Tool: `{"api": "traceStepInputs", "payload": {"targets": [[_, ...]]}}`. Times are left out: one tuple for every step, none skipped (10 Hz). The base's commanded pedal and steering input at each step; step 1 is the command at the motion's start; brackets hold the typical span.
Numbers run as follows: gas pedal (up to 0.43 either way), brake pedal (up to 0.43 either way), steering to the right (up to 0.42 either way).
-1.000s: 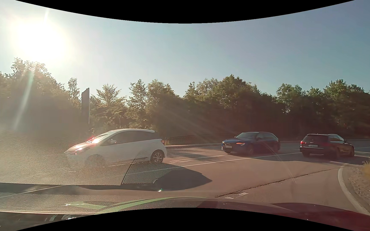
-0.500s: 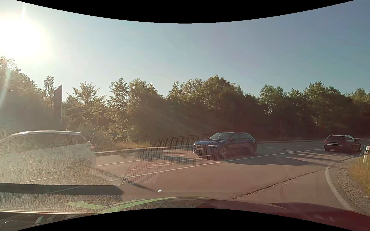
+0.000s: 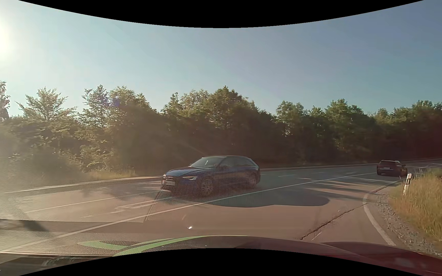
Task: Follow the waypoints while adhering to traffic rules and regulations
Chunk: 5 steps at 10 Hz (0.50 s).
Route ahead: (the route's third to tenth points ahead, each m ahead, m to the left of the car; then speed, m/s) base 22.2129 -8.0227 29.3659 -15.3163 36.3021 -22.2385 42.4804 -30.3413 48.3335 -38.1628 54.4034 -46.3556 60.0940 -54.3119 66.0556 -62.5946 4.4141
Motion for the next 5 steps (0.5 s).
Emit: {"api": "traceStepInputs", "payload": {"targets": [[0.669, 0.0, 0.33], [0.669, 0.0, 0.299], [0.669, 0.0, 0.284], [0.669, 0.0, 0.254], [0.65, 0.0, 0.228]]}}
